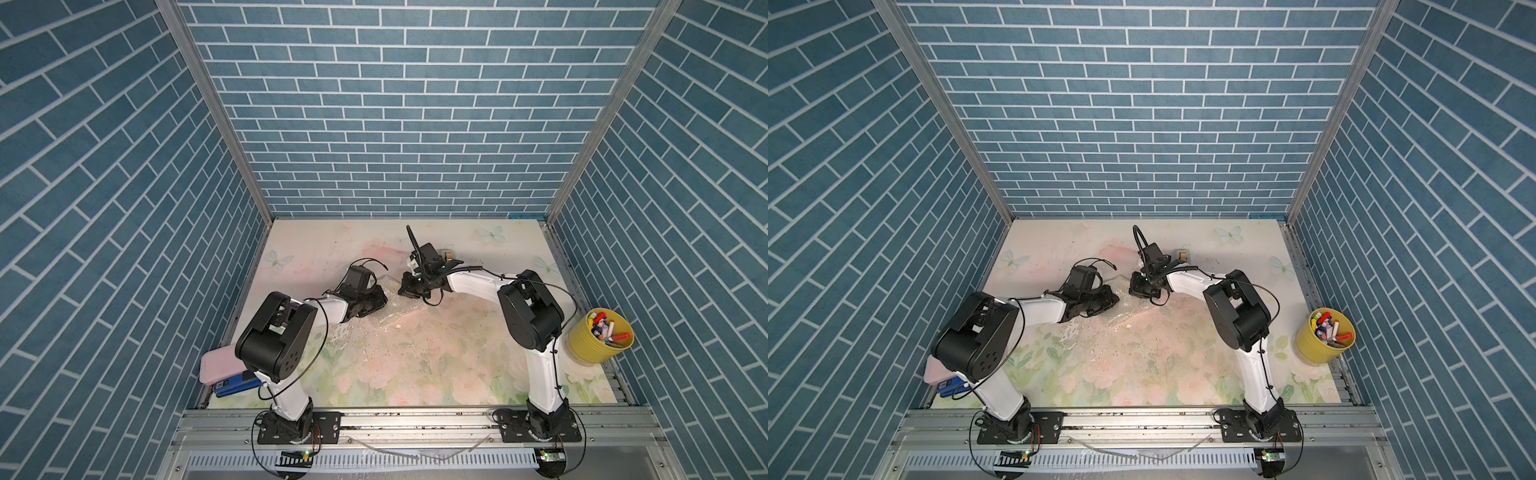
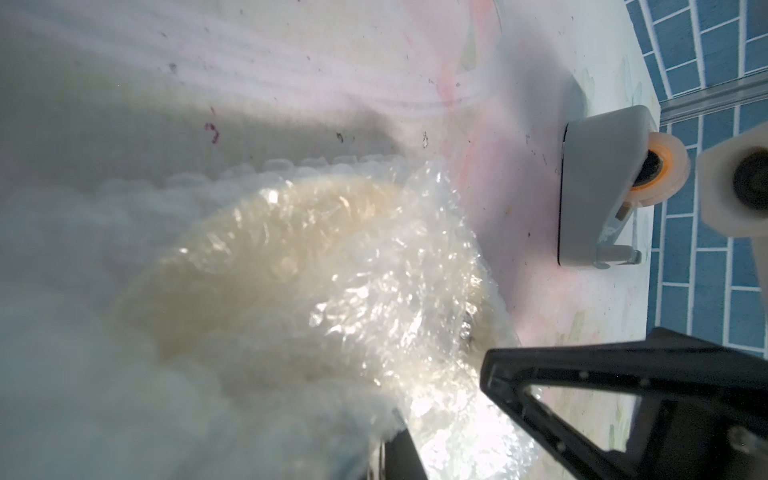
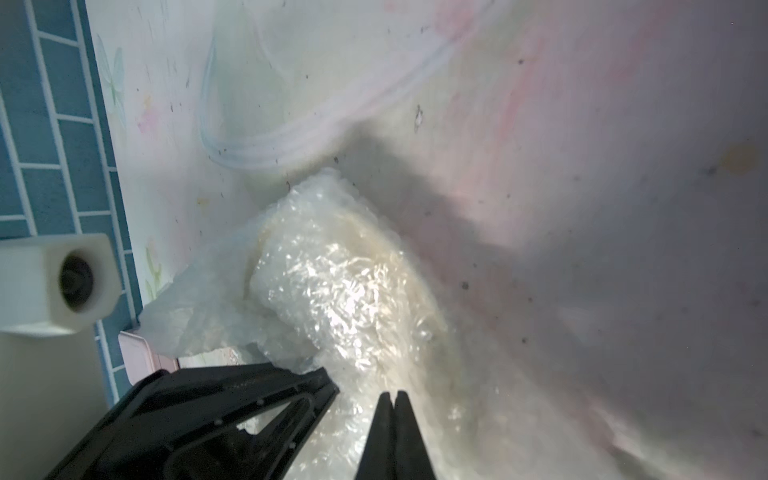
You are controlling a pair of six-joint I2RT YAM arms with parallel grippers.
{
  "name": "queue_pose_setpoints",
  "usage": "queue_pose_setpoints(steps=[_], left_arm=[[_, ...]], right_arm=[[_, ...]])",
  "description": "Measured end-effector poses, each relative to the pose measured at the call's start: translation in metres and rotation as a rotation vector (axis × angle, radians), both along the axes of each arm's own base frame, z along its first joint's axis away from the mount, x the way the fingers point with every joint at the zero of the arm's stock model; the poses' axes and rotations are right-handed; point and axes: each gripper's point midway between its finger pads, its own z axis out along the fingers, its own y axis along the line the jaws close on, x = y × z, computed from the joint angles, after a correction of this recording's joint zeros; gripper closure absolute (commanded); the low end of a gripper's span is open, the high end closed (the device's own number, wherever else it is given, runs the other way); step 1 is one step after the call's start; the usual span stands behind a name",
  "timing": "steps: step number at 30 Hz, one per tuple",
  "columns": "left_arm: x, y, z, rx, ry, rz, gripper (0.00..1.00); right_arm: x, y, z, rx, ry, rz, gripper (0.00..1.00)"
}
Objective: Wrap dinner plates in bubble wrap
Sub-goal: Stick the tape on the bubble wrap.
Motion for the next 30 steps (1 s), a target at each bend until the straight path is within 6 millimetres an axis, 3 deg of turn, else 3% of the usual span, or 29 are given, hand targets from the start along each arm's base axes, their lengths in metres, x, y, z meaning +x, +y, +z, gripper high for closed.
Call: queue_pose_setpoints(steps=[7,16,20,26,30], left_arm=[[0.0,0.0,0.0,0.007,-0.001,0.0,0.88],[0.0,0.0,0.0,0.027,0.011,0.001,0.88],[0.001,-0.001,0.0,0.051,0.024,0.004,0.88],[0.001,0.0,0.001,0.071,0.037,0.011,0.88],[0.0,0.0,0.001,0.079,0.046,0.01,0.87]], right_arm=[[0.005,0.004,-0.019,-0.001,0.019,-0.001,1.0],[0.005,0.006,-0.02,0.002,0.022,-0.009,1.0],[0.003,-0.002,-0.011,-0.041,0.0,-0.014,1.0],[0.002,-0.002,0.022,-0.032,-0.048,-0.012,1.0],[0.001,0.0,0.024,-0.023,-0.055,-0.01,1.0]])
